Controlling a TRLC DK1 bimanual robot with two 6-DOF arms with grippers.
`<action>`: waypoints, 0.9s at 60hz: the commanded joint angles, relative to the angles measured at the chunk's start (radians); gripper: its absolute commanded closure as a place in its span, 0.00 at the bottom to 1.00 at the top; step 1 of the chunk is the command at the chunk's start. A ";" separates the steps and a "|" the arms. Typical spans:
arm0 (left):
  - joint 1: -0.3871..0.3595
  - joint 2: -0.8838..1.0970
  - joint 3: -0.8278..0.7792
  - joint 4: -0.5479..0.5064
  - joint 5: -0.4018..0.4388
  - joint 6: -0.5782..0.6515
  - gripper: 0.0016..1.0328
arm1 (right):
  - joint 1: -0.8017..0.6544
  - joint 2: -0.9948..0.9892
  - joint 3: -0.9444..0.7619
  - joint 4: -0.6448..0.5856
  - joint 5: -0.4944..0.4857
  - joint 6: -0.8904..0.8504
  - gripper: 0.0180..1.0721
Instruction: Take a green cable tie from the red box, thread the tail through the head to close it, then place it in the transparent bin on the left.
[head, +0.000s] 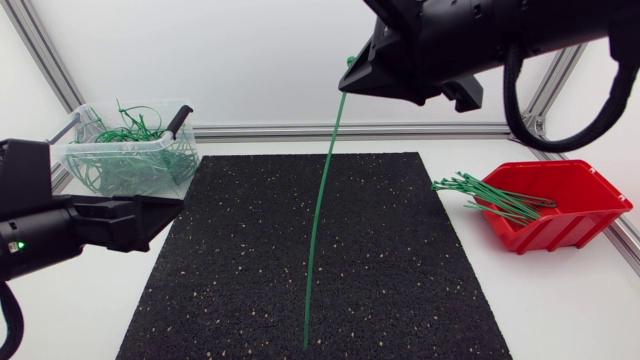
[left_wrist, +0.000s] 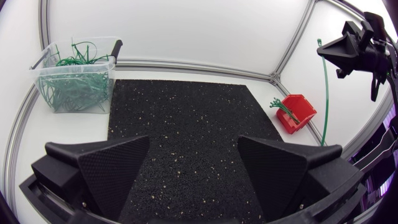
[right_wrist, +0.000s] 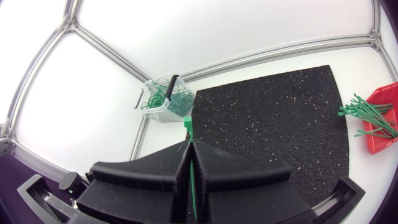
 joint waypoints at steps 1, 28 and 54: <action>-0.064 0.025 0.047 0.004 -0.039 -0.033 0.04 | 0.015 0.054 0.061 -0.047 0.042 0.041 0.95; -0.354 0.227 0.143 0.105 -0.255 -0.076 0.04 | 0.080 0.215 0.205 -0.171 0.220 0.083 0.95; -0.535 0.396 0.251 0.211 -0.355 -0.089 0.04 | 0.092 0.312 0.250 -0.197 0.270 0.103 0.95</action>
